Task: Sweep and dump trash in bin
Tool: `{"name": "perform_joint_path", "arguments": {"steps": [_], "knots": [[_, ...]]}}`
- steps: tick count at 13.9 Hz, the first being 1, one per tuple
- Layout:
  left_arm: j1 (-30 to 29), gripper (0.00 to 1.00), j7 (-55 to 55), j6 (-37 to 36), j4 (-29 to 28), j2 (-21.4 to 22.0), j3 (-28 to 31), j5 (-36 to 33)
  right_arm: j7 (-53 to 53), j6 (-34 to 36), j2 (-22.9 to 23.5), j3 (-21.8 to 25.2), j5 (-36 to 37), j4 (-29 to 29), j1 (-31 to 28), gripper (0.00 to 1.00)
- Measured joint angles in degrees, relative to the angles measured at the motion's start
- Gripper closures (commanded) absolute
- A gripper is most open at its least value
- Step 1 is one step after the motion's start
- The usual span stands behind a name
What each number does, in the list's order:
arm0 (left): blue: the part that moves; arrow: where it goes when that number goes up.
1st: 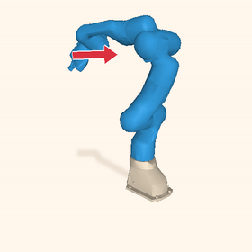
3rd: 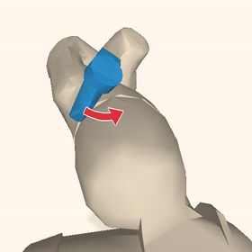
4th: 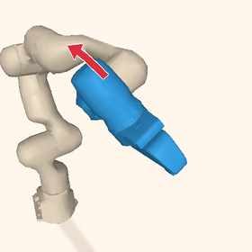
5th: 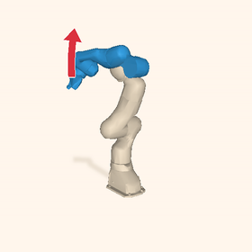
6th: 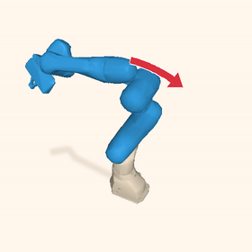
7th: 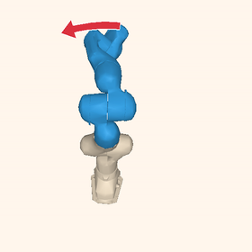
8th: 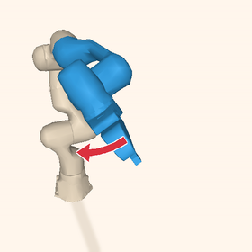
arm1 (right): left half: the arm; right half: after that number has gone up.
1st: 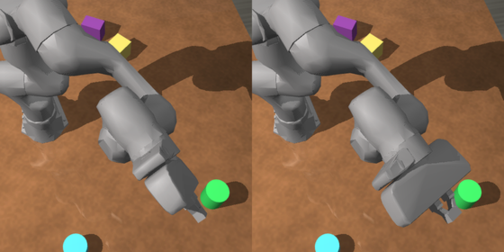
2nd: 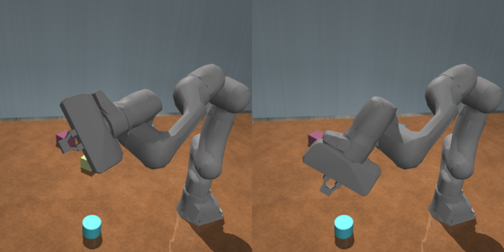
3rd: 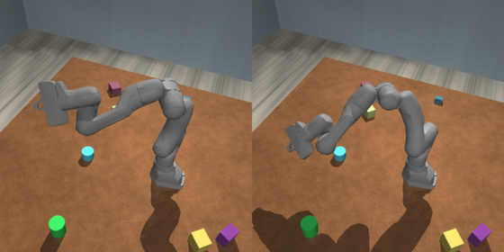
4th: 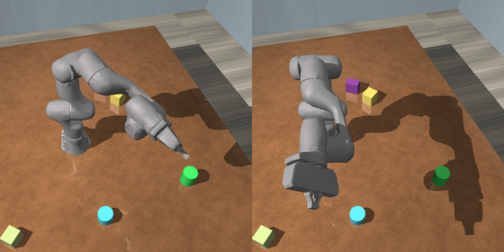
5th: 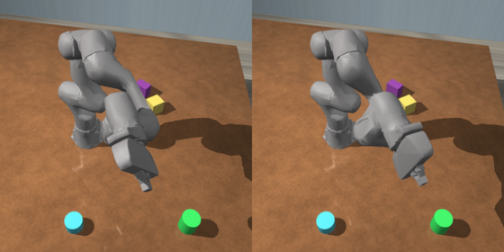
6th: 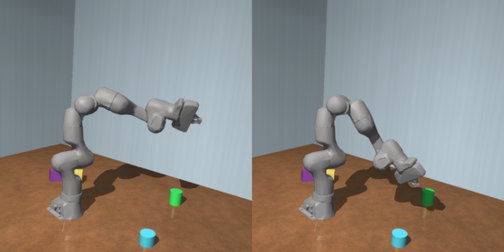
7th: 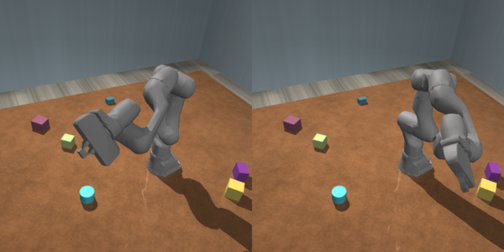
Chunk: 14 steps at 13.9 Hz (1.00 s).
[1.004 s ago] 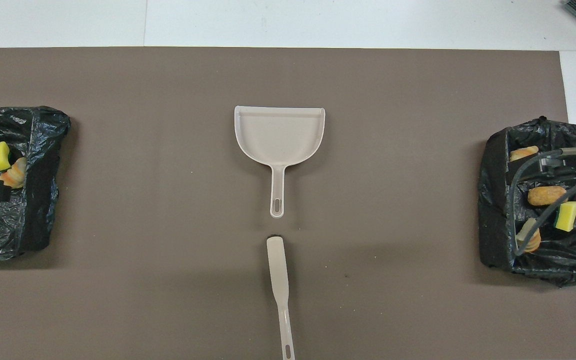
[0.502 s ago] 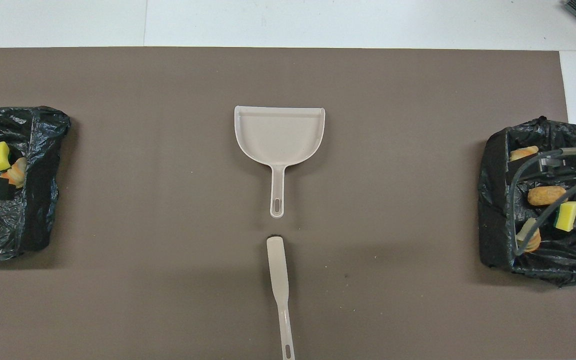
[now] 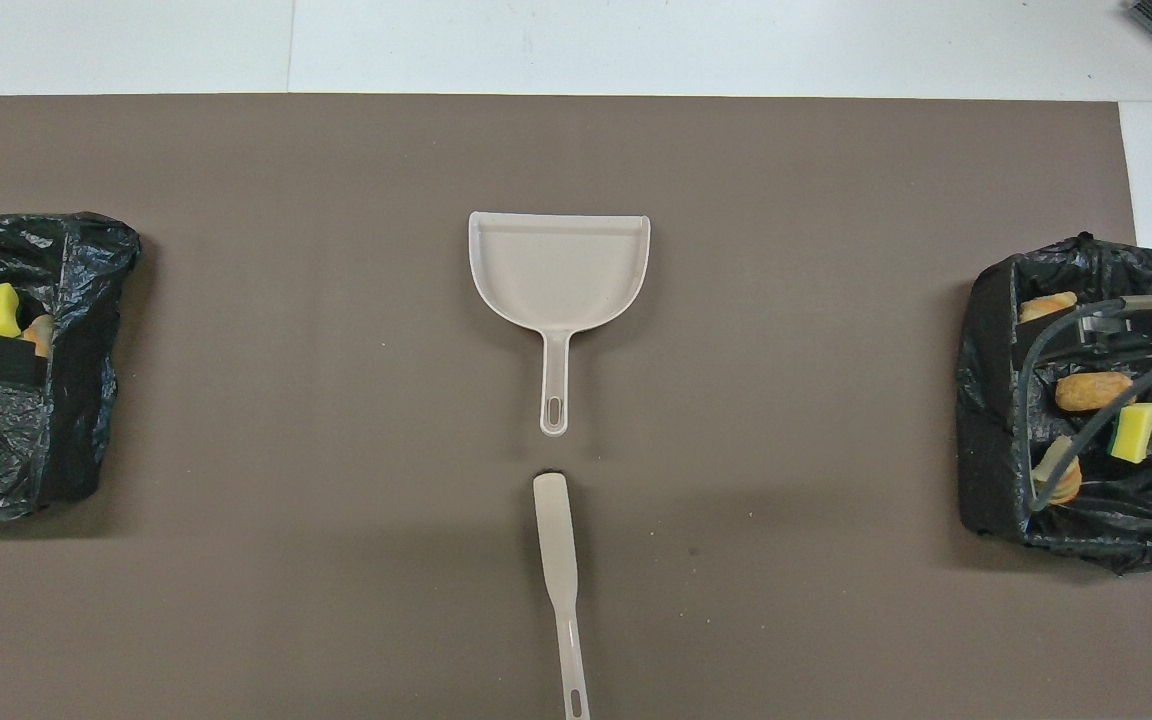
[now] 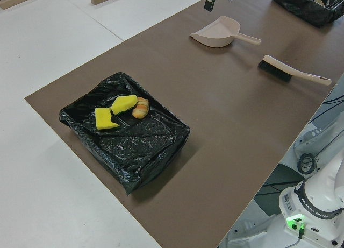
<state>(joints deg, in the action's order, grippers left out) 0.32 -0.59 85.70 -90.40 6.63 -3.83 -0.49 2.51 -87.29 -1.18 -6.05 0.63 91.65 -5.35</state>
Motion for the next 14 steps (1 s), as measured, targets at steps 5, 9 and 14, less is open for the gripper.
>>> {"name": "perform_joint_path", "arguments": {"steps": [5, 9, 14], "knots": [[0.01, 0.0, -1.34, 0.04, 0.0, 0.0, -0.14, 0.02, 0.0, 0.0, 0.0, 0.0, 0.0, 0.0, 0.0, 0.0], [-0.1, 0.0, -1.37, 0.03, 0.0, 0.0, 0.34, 0.01, 0.0, 0.0, 0.0, 0.0, 0.0, 0.0, 0.0, 0.0], [-0.11, 0.0, 0.39, -0.04, 0.0, 0.0, 0.58, 0.02, 0.0, 0.0, 0.0, 0.0, 0.0, 0.0, 0.0, 0.0]]}}
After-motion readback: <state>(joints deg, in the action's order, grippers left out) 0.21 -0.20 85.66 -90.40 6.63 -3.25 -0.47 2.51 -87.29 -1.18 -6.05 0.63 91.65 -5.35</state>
